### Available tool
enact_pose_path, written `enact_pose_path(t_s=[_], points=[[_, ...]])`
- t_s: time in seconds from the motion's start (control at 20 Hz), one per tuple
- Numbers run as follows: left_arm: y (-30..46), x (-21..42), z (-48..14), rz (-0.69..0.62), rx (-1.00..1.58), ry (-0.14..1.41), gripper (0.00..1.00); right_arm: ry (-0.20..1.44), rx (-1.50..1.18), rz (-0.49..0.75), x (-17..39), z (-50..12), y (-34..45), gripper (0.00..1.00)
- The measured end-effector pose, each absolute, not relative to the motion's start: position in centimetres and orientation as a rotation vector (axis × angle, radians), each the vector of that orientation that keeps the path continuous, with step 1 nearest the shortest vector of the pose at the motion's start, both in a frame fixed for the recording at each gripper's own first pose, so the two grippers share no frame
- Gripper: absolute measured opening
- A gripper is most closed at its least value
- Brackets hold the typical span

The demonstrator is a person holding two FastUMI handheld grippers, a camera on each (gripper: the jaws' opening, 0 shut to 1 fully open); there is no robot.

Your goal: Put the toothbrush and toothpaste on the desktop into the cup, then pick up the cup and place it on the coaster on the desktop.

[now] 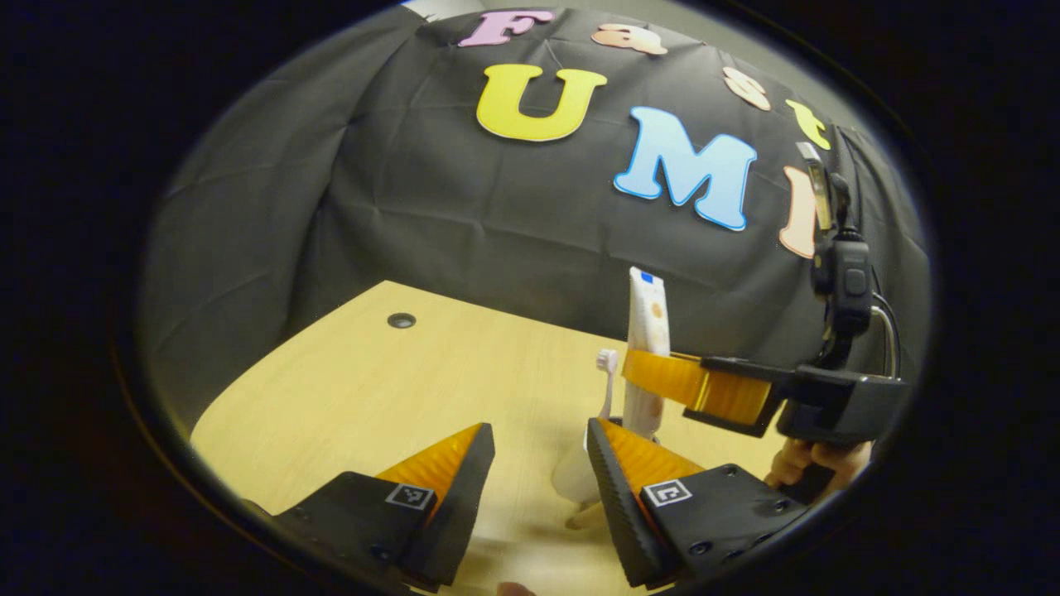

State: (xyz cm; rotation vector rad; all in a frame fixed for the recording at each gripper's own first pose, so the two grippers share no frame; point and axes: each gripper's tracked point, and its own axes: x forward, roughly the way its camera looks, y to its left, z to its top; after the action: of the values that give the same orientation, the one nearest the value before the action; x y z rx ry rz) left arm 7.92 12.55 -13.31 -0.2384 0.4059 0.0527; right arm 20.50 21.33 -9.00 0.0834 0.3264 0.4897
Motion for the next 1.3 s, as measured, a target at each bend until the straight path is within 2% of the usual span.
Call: enact_pose_path(t_s=[0.35,0.5,0.55,0.7,0.9,1.05,1.3], points=[[12.7,8.0,-13.3,0.047,-0.242,0.416,0.77,0.394,0.006,0.500,19.2,-11.1,21.1,0.28],[12.5,7.8,-13.5,0.045,-0.250,0.423,0.77,0.379,-0.015,0.496,18.8,-10.5,20.8,0.58],[12.4,7.7,-13.4,0.042,-0.251,0.423,0.77,0.372,-0.020,0.492,18.6,-10.3,20.6,0.63],[12.1,7.6,-13.2,0.036,-0.247,0.424,0.77,0.342,-0.014,0.479,18.3,-9.2,20.1,0.87],[10.9,7.6,-13.0,0.011,-0.241,0.432,0.77,0.304,0.029,0.441,17.6,-6.9,17.9,0.84],[9.3,8.1,-13.0,-0.020,-0.230,0.443,0.77,0.276,0.050,0.392,17.1,-5.4,14.9,0.87],[6.0,9.3,-13.9,-0.087,-0.200,0.482,0.76,0.285,0.046,0.303,15.7,-5.5,9.3,0.87]])
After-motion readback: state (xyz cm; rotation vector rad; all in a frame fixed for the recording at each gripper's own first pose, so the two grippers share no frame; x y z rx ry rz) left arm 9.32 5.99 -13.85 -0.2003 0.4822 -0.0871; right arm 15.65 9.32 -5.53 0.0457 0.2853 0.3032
